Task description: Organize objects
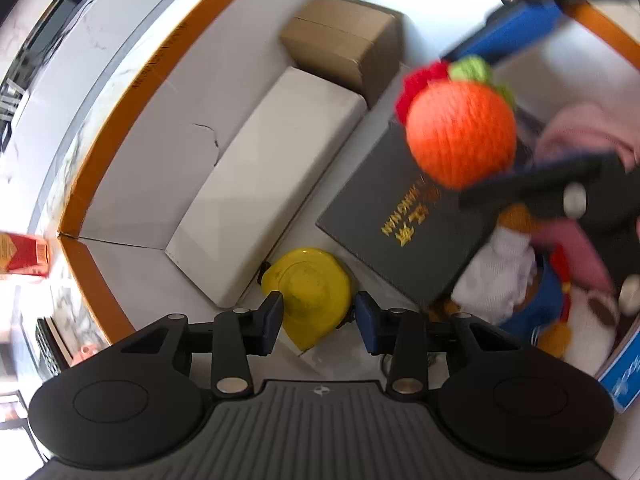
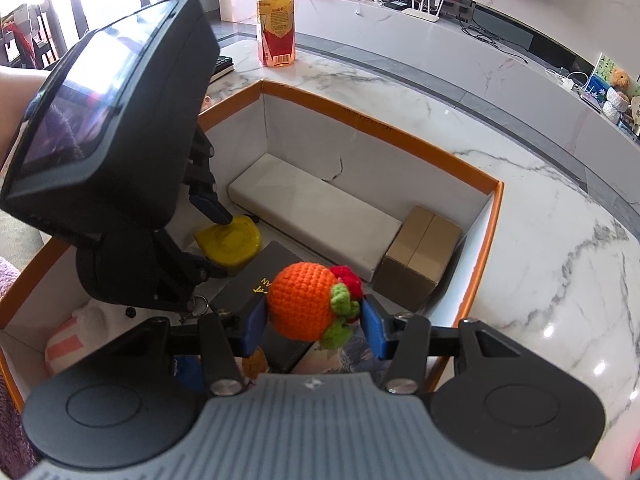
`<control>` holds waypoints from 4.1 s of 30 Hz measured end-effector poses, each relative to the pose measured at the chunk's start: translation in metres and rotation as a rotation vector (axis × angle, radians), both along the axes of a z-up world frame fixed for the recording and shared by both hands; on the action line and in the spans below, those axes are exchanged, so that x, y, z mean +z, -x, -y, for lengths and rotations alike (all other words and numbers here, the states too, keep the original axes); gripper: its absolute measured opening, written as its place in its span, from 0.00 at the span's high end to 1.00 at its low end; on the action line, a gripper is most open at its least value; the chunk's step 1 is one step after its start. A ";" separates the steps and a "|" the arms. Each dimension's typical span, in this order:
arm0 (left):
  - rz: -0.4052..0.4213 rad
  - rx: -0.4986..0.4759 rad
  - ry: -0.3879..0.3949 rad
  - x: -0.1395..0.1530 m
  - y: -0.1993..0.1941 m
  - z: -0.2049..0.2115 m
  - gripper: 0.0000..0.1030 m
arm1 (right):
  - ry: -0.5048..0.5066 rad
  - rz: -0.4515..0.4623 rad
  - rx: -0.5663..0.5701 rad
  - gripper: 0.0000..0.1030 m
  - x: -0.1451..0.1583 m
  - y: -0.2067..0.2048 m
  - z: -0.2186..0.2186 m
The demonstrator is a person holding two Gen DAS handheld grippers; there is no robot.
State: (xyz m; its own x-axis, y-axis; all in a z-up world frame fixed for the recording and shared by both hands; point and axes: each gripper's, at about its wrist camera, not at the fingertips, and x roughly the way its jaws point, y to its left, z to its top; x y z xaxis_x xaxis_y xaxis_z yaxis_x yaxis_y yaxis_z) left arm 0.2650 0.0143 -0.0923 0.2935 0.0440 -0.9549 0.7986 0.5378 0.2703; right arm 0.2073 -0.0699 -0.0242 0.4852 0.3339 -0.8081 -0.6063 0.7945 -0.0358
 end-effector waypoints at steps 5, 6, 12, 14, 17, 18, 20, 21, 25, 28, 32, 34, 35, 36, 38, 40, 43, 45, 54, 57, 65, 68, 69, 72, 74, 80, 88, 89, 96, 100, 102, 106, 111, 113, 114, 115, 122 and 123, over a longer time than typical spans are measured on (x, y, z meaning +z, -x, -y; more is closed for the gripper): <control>0.011 0.066 0.046 0.002 -0.010 0.002 0.56 | 0.007 0.009 -0.001 0.49 0.000 0.000 -0.001; 0.015 0.066 0.044 0.001 -0.010 0.003 0.56 | 0.006 0.008 0.000 0.49 0.000 -0.001 0.000; 0.016 0.058 0.072 0.008 -0.008 -0.009 0.58 | -0.023 -0.006 -0.004 0.49 0.002 -0.003 0.002; 0.037 0.045 0.111 0.019 -0.003 -0.015 0.60 | -0.049 -0.011 0.004 0.49 0.004 -0.003 0.002; 0.068 0.051 0.197 0.040 0.008 -0.027 0.61 | -0.108 -0.038 0.024 0.49 0.008 -0.004 -0.001; 0.091 0.046 0.203 0.046 0.012 -0.031 0.61 | -0.116 -0.039 0.033 0.49 0.009 -0.004 -0.004; 0.112 0.057 0.230 0.057 0.016 -0.043 0.61 | -0.131 -0.054 0.051 0.49 0.009 -0.005 -0.011; 0.122 0.071 0.243 0.062 0.017 -0.049 0.61 | -0.143 -0.068 0.058 0.49 0.008 -0.006 -0.014; 0.166 0.098 0.303 0.076 0.028 -0.064 0.61 | -0.189 -0.129 0.080 0.49 0.004 -0.010 -0.029; 0.185 0.102 0.343 0.083 0.033 -0.074 0.61 | -0.186 -0.160 0.076 0.49 -0.001 -0.014 -0.041; 0.219 0.130 0.382 0.079 0.040 -0.073 0.61 | -0.196 -0.214 0.041 0.49 -0.010 -0.018 -0.051; 0.227 0.143 0.398 0.086 0.044 -0.074 0.61 | -0.198 -0.230 0.029 0.49 -0.013 -0.015 -0.054; 0.227 0.149 0.408 0.094 0.057 -0.069 0.61 | -0.201 -0.239 0.025 0.49 -0.014 -0.014 -0.056; 0.226 0.153 0.418 0.095 0.059 -0.070 0.61 | -0.203 -0.249 0.022 0.48 -0.016 -0.014 -0.057; 0.230 0.162 0.434 0.106 0.070 -0.078 0.61 | -0.200 -0.261 0.018 0.48 -0.019 -0.013 -0.060; 0.236 0.173 0.448 0.107 0.071 -0.079 0.60 | -0.193 -0.263 0.008 0.47 -0.021 -0.012 -0.060; 0.239 0.194 0.471 0.107 0.073 -0.081 0.60 | -0.191 -0.265 -0.005 0.47 -0.021 -0.011 -0.057; 0.241 0.207 0.485 0.107 0.074 -0.081 0.60 | -0.191 -0.264 -0.012 0.47 -0.020 -0.010 -0.055; 0.267 0.233 0.551 0.110 0.094 -0.071 0.56 | -0.204 -0.232 -0.036 0.51 -0.006 0.011 -0.039; 0.267 0.253 0.587 0.110 0.104 -0.066 0.55 | -0.182 -0.183 -0.043 0.53 0.002 0.027 -0.030; 0.339 0.336 0.690 0.109 0.143 -0.050 0.50 | -0.133 -0.027 -0.061 0.53 0.025 0.078 0.001; 0.376 0.435 0.719 0.108 0.158 -0.049 0.50 | -0.131 0.049 -0.090 0.53 0.031 0.099 0.012; 0.384 0.482 0.720 0.106 0.161 -0.049 0.49 | -0.136 0.066 -0.109 0.52 0.032 0.104 0.015; 0.418 0.560 0.725 0.102 0.174 -0.048 0.46 | -0.166 0.122 -0.171 0.47 0.037 0.118 0.025; 0.468 0.594 0.718 0.101 0.184 -0.046 0.44 | -0.162 0.169 -0.211 0.46 0.039 0.127 0.030; 0.565 0.668 0.729 0.103 0.208 -0.047 0.26 | -0.180 0.212 -0.267 0.37 0.045 0.148 0.039; 0.671 0.743 0.653 0.100 0.229 -0.058 0.10 | -0.181 0.233 -0.315 0.30 0.044 0.170 0.043; 0.672 0.750 0.643 0.100 0.230 -0.060 0.09 | -0.187 0.233 -0.321 0.29 0.044 0.171 0.044; 0.654 0.744 0.620 0.093 0.240 -0.058 0.09 | -0.215 0.249 -0.337 0.17 0.050 0.187 0.048; 0.628 0.757 0.625 0.091 0.241 -0.056 0.09 | -0.211 0.251 -0.338 0.15 0.049 0.191 0.048; 0.618 0.768 0.614 0.090 0.239 -0.055 0.09 | -0.210 0.251 -0.337 0.14 0.048 0.193 0.048; 0.619 0.767 0.589 0.087 0.240 -0.052 0.09 | -0.207 0.247 -0.344 0.14 0.046 0.193 0.048; 0.614 0.769 0.582 0.085 0.241 -0.050 0.09 | -0.206 0.230 -0.347 0.13 0.042 0.191 0.049; 0.613 0.771 0.579 0.084 0.241 -0.050 0.09 | -0.204 0.226 -0.348 0.13 0.042 0.191 0.048; 0.613 0.771 0.579 0.084 0.241 -0.050 0.09 | -0.204 0.225 -0.348 0.13 0.042 0.190 0.048; 0.613 0.771 0.579 0.084 0.242 -0.050 0.09 | -0.205 0.225 -0.349 0.13 0.042 0.190 0.048; 0.615 0.779 0.574 0.083 0.242 -0.050 0.09 | -0.205 0.223 -0.351 0.13 0.042 0.190 0.049; 0.616 0.778 0.573 0.083 0.242 -0.050 0.09 | -0.205 0.223 -0.352 0.13 0.042 0.190 0.049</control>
State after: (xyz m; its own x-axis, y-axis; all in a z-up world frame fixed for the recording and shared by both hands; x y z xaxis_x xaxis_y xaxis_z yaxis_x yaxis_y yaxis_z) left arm 0.0232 0.0640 -0.0094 0.8024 0.0236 -0.5964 0.0124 0.9983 0.0561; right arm 0.0172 -0.1192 0.0175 0.7521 0.2595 -0.6058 -0.2933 0.9550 0.0449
